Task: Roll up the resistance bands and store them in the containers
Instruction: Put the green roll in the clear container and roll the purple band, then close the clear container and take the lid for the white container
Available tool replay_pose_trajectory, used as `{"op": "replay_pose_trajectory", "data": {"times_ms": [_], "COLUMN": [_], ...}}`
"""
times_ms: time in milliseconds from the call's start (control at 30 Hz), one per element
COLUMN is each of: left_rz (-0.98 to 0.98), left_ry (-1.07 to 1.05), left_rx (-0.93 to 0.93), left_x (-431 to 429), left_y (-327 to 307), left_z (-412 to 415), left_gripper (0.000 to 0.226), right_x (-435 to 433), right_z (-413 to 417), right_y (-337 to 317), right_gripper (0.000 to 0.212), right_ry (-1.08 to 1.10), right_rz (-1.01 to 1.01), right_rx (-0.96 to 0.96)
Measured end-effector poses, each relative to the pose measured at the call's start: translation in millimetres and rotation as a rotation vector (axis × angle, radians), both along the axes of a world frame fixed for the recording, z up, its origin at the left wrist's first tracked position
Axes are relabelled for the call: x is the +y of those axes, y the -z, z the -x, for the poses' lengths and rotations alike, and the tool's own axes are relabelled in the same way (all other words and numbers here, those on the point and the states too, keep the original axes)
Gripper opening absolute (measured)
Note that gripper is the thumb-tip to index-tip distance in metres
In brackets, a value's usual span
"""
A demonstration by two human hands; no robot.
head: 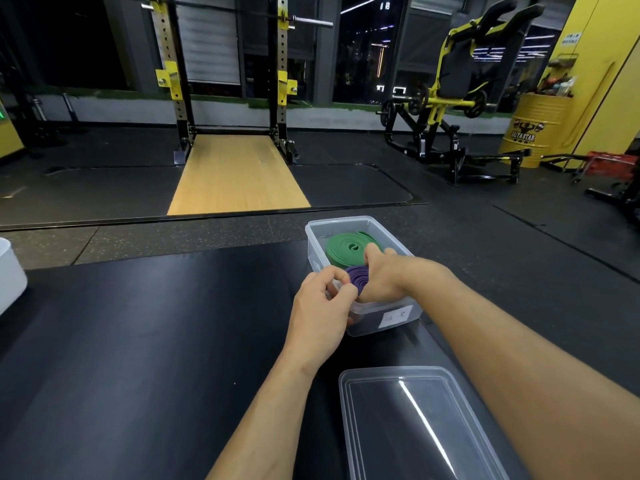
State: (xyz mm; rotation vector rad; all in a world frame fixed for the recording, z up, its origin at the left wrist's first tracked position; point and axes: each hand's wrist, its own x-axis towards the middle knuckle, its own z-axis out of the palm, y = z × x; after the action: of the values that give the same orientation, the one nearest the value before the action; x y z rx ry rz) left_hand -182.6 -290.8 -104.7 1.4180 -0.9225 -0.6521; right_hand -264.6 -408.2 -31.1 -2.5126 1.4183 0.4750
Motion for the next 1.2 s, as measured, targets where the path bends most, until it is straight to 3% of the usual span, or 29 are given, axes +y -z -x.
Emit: {"op": "replay_pose_trajectory", "data": {"times_ms": [167,367,600,833,1000,1200], "left_rz": [-0.007,-0.002,0.038,0.034,0.017,-0.035], "left_ry": [0.0,0.006,-0.001,-0.029,-0.095,-0.095], "left_rx": [-0.037,-0.031,0.038,0.002,-0.062,-0.04], "left_x": [-1.1,-2.6,-4.2,-6.4,-0.3,18.8], "left_y": [3.9,7.3,10.0,11.1,11.1,2.1], "left_z": [-2.6,-4.7,-6.1,-4.0,-1.0,5.3], "left_gripper": [0.011,0.019,0.029,0.027,0.035,0.043], "right_x": [-8.4,-9.0,0.8,18.8,37.0,62.8], "right_z": [-2.7,20.5,17.4,27.7,46.7,78.8], "right_y": [-7.5,-20.5,-3.3,13.7,14.2,23.5], "right_gripper": [0.099,0.083,0.062,0.066,0.047,0.02], "right_ry": [-0.017,0.032,0.022,0.047,-0.008,-0.094], "right_rz": [-0.054,-0.234,0.005,0.241,0.293,0.396], "right_rx": [0.069,-0.233,-0.33,-0.353,-0.656,-0.862]}}
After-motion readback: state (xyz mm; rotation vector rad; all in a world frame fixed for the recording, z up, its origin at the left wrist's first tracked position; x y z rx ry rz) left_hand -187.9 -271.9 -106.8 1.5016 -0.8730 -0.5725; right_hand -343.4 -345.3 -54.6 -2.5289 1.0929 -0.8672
